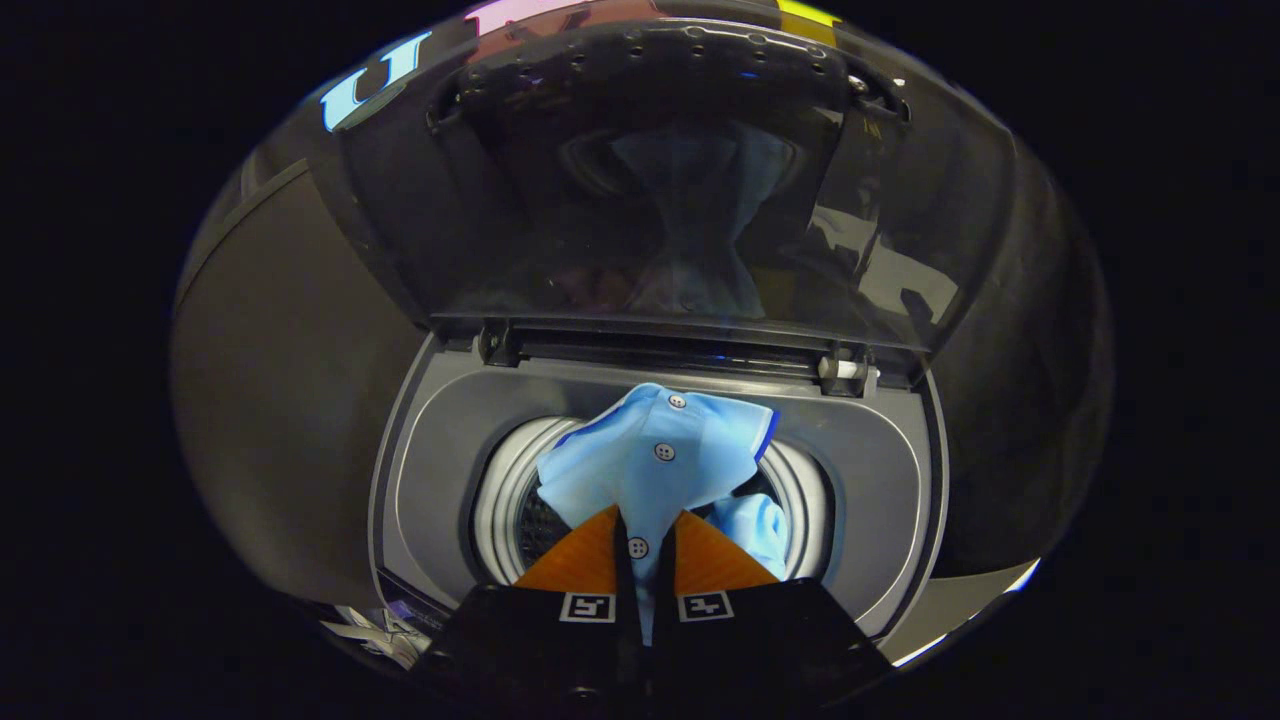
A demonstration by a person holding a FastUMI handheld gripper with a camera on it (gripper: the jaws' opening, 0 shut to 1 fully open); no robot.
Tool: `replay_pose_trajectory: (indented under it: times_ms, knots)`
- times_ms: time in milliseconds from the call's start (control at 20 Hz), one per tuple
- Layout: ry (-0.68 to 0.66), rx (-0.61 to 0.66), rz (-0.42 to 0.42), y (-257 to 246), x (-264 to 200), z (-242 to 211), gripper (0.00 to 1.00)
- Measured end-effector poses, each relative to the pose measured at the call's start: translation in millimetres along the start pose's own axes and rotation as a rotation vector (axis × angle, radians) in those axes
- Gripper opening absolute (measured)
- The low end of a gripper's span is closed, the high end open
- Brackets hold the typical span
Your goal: Put the clothes into the washing machine and then close the washing machine lid.
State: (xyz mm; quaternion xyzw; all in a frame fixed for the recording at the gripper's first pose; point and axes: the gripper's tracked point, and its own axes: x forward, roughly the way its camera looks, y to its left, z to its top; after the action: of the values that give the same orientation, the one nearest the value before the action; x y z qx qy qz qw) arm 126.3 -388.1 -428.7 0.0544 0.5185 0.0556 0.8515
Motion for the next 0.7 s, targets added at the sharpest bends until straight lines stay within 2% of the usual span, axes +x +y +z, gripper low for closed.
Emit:
replay_pose_trajectory:
  times_ms: [50, 100, 250, 300, 700]
  knots:
    - [-0.001, 0.019, 0.020, 2.9, 0.8, 0.4, 0.08]
    - [0.018, 0.044, 0.036, 7.0, -1.3, -4.5, 0.13]
    - [-0.057, 0.050, -0.013, -6.1, -13.1, 14.1, 0.77]
    - [-0.072, 0.042, -0.017, -7.8, -3.2, 12.8, 0.98]
    - [-0.102, -0.008, -0.030, -1.5, -27.7, 23.8, 0.99]
